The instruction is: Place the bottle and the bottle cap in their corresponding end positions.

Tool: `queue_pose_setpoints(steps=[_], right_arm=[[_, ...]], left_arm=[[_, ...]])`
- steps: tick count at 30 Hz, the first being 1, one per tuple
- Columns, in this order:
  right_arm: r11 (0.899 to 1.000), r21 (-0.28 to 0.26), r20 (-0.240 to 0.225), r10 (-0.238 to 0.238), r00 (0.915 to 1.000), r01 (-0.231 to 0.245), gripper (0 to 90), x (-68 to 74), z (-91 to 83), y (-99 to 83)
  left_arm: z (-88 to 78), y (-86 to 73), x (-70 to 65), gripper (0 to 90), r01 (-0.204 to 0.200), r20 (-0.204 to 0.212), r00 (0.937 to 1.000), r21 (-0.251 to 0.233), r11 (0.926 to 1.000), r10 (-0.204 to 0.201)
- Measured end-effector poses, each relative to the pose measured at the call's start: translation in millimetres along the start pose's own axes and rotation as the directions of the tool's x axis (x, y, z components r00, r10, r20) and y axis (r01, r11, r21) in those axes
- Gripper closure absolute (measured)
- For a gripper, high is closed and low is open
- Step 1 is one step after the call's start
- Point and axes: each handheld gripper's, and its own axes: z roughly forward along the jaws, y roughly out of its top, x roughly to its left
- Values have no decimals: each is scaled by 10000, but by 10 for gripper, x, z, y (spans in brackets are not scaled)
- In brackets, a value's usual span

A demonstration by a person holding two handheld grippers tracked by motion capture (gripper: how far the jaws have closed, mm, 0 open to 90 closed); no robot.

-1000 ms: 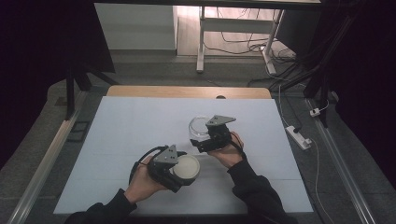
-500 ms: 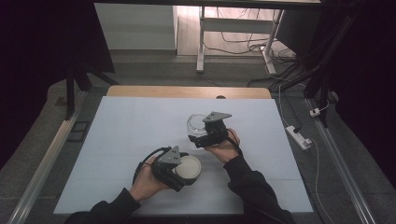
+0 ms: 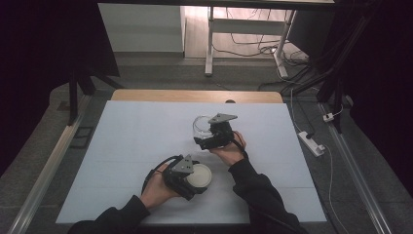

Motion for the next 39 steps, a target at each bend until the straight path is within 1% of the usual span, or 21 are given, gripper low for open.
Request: queue_pose_setpoints(steps=[10, 14, 21, 30, 34, 37, 39], right_arm=[[10000, 20, 162, 60, 9999, -60, 67, -54, 136, 8], [10000, 26, 189, 54, 9998, -55, 66, -65, 192, 15], [9999, 121, 216, -97, 9997, 94, 66, -44, 283, 9], [9994, 174, 262, -289, 9992, 284, 66, -19, 349, -41], [9992, 154, 277, -370, 9989, 366, 65, -8, 354, -47], [9994, 155, 264, -309, 9992, 305, 64, -7, 351, -54], [9995, 145, 280, -298, 9992, 294, 63, -5, 351, -58]], left_arm=[[129, -33, 38, 80, -70, 33, 10000, 344, 9994, 69], [161, -45, 55, 80, 8, 24, 10000, 447, 9990, -10], [206, -69, 79, 80, 114, -81, 9999, 796, 9968, -108], [267, -95, 107, 79, 158, -99, 9998, 1369, 9905, -145], [281, -101, 115, 78, 180, -45, 9998, 1483, 9888, -175], [286, -102, 130, 77, 307, 51, 9995, 1537, 9876, -319], [285, -99, 133, 76, 302, 71, 9995, 1581, 9870, -317]])
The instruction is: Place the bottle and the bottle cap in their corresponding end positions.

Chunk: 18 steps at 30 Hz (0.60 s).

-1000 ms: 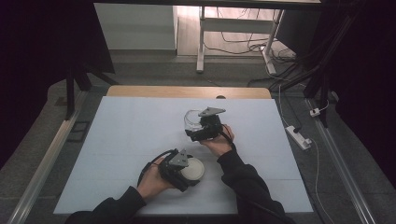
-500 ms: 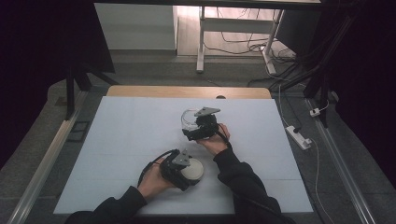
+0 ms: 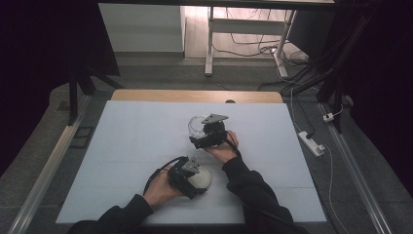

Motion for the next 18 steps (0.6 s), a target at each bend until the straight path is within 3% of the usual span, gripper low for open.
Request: queue_pose_setpoints(steps=[10, 18], right_arm=[[9998, -41, 3, 219, 9998, -219, 39, 9, -11, -1], [9995, -227, -105, 223, 9997, -225, 6, 11, -81, 27]], left_arm=[[-9, 7, -9, 70, 97, -18, 10000, 124, 9999, -97], [-75, 11, 9, 35, 391, 154, 9991, -401, 9984, -385]])
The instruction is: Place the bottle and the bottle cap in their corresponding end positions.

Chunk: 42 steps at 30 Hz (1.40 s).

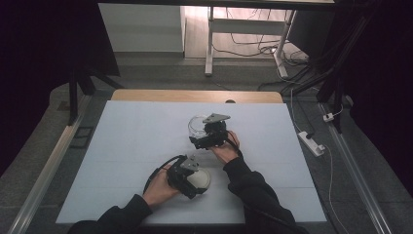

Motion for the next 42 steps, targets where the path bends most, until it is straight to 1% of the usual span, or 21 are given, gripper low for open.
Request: queue_pose_setpoints(steps=[6, 9, 11, 13, 15, 17, 23, 27, 30, 33, 36, 40, 42], right_arm=[[10000, 36, -149, 58, 9999, -57, 0, -12, -56, -6], [9999, 41, -238, 110, 9997, -109, 0, -20, -92, -14], [9999, 44, -281, 119, 9995, -118, 0, -21, -117, -17], [9999, 66, -317, 94, 9995, -92, 0, -20, -139, -21], [9999, 79, -356, 112, 9993, -109, 0, -15, -157, -27], [9999, 127, -357, 71, 9993, -66, 0, -11, -178, -35], [9995, 110, -475, 304, 9984, -299, 0, 2, -254, -60], [9991, 55, -552, 418, 9976, -416, 0, 29, -304, -77], [9994, 50, -579, 332, 9978, -329, 0, 48, -347, -88], [9997, 47, -594, 252, 9979, -250, 0, 74, -400, -102], [9997, 99, -689, 222, 9974, -216, 0, 98, -456, -127], [9998, 129, -834, 187, 9963, -177, 0, 128, -522, -168], [9998, 149, -878, 125, 9961, -112, 0, 145, -557, -184]], left_arm=[[-63, -13, 22, 12, 199, 26, 9998, -295, 9994, -199], [-89, -20, 18, 4, 410, 39, 9992, -470, 9981, -408], [-113, -29, 21, 0, 455, 80, 9989, -487, 9978, -451], [-137, -38, 15, 0, 549, -35, 9985, -502, 9972, -551], [-174, -51, 16, 0, 586, -27, 9983, -539, 9968, -588], [-214, -65, 18, 0, 671, -22, 9977, -611, 9959, -674], [-329, -107, 37, 0, 1031, -28, 9946, -911, 9905, -1037], [-392, -143, 43, 0, 1170, -74, 9930, -978, 9883, -1182], [-451, -180, 43, 0, 1202, -158, 9924, -954, 9882, -1222], [-518, -214, 50, 0, 1358, -197, 9901, -1112, 9845, -1388], [-572, -253, 51, 0, 1551, -121, 9874, -1224, 9803, -1578], [-643, -309, 27, 0, 1540, -226, 9872, -1177, 9810, -1577], [-684, -340, 17, 0, 1628, -228, 9857, -1245, 9788, -1668]])
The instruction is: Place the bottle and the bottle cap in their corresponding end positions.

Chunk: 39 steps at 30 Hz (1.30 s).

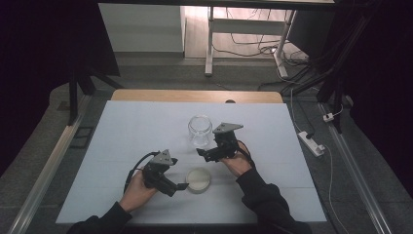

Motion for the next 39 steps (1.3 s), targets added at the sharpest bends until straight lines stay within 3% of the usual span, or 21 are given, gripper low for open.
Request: queue_pose_setpoints(steps=[10, 23, 39], right_arm=[[9994, 30, -44, -344, 9994, 344, 0, 131, -223, -98], [9992, -234, 252, -304, 9992, 310, 0, 214, -600, -290], [9999, -123, 760, 49, 9971, -39, 0, 249, -1061, -642]], left_arm=[[-205, -143, -15, 0, 245, -200, 9995, -176, 9995, -248], [-457, -347, -44, 0, 654, -421, 9968, -492, 9966, -675], [-817, -660, -82, 0, 1381, -933, 9846, -1035, 9850, -1479]])
